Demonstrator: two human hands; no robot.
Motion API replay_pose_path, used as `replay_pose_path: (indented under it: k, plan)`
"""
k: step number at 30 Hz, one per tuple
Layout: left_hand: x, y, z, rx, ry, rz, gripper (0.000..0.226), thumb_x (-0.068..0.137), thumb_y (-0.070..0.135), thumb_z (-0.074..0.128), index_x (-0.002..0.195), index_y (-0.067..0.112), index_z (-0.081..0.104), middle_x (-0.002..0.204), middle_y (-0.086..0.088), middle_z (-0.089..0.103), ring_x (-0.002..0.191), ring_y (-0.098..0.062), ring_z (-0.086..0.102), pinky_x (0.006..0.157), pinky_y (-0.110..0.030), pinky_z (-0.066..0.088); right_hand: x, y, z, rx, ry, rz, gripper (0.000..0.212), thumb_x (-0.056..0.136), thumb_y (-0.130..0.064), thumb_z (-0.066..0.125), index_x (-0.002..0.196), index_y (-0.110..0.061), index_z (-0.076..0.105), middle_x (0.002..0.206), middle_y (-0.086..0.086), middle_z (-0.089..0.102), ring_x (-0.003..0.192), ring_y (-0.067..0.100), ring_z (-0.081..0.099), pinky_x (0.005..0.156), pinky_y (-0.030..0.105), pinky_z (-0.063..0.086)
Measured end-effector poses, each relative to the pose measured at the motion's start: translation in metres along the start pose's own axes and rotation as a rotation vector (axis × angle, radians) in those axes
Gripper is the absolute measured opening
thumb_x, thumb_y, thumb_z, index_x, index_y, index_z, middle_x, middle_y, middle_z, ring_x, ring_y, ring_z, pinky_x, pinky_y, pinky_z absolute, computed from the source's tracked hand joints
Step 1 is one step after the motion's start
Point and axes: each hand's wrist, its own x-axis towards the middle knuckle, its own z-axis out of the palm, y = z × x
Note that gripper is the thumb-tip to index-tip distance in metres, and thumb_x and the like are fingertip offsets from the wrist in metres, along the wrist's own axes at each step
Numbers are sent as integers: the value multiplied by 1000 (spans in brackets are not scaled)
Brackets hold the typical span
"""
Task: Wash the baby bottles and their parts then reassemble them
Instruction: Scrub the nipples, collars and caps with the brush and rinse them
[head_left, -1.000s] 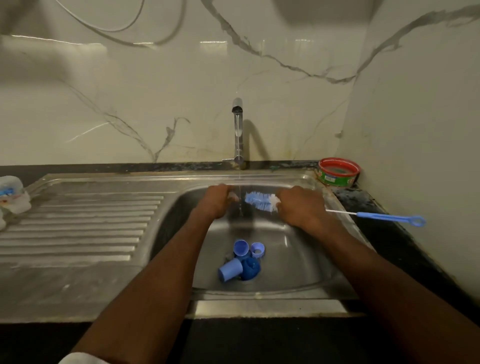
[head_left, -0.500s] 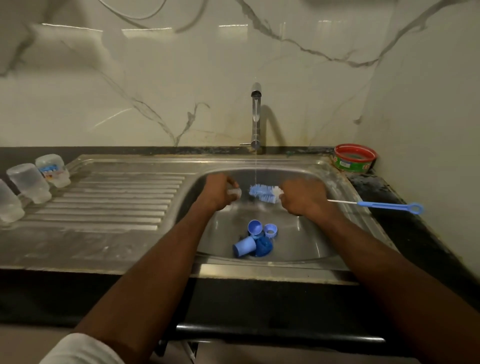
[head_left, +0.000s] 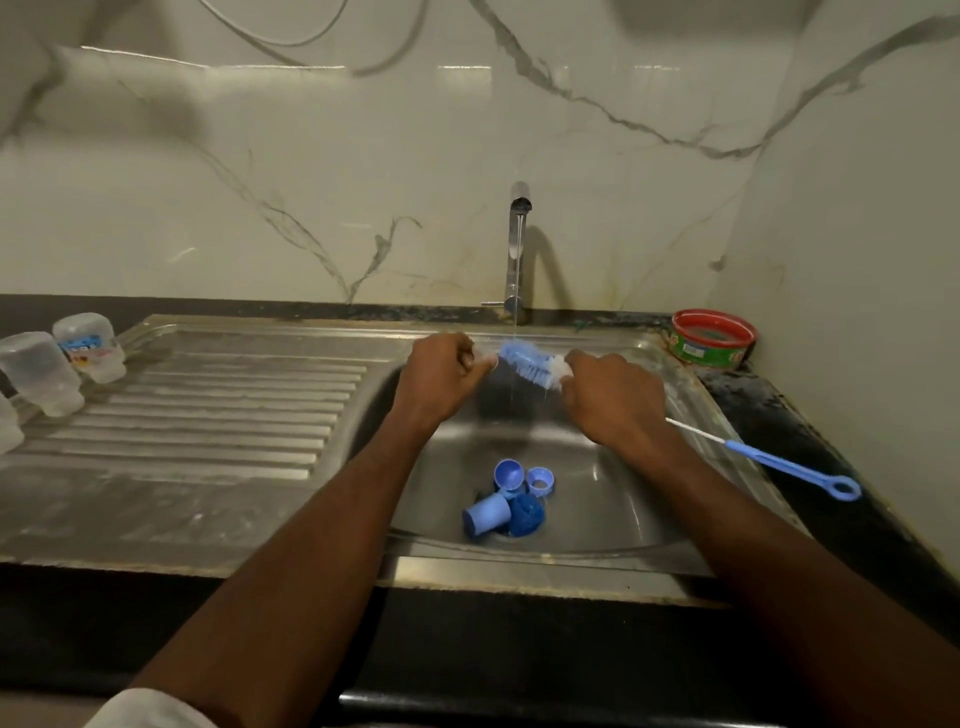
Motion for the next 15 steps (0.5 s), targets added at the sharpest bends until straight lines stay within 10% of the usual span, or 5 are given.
replay_pose_path:
  k: [3,7,15]
  plan:
    - [-11,-8,7,110,-242,-103,25,83,42,78,78,21,66,75,3,68,70,-11,65,68,-31,56,-4,0,3,-40,-108,-39,24,96,-36,53,114,-24,64,113,4,69,100,25,65,72,33,43]
    - [-4,-6,5,-18,-50,-58,19,84,40,77,87,24,68,75,7,68,69,-5,63,67,-21,51,-1,2,1,17,-21,3,27,99,-39,50,121,-26,59,112,6,67,98,28,65,69,34,42]
    - [-13,-16,3,48,-203,-119,24,79,34,81,93,17,72,81,3,67,75,-11,64,71,-25,50,-1,-5,1,71,-55,-26,28,99,-39,49,121,-29,61,113,4,69,99,27,65,72,35,46]
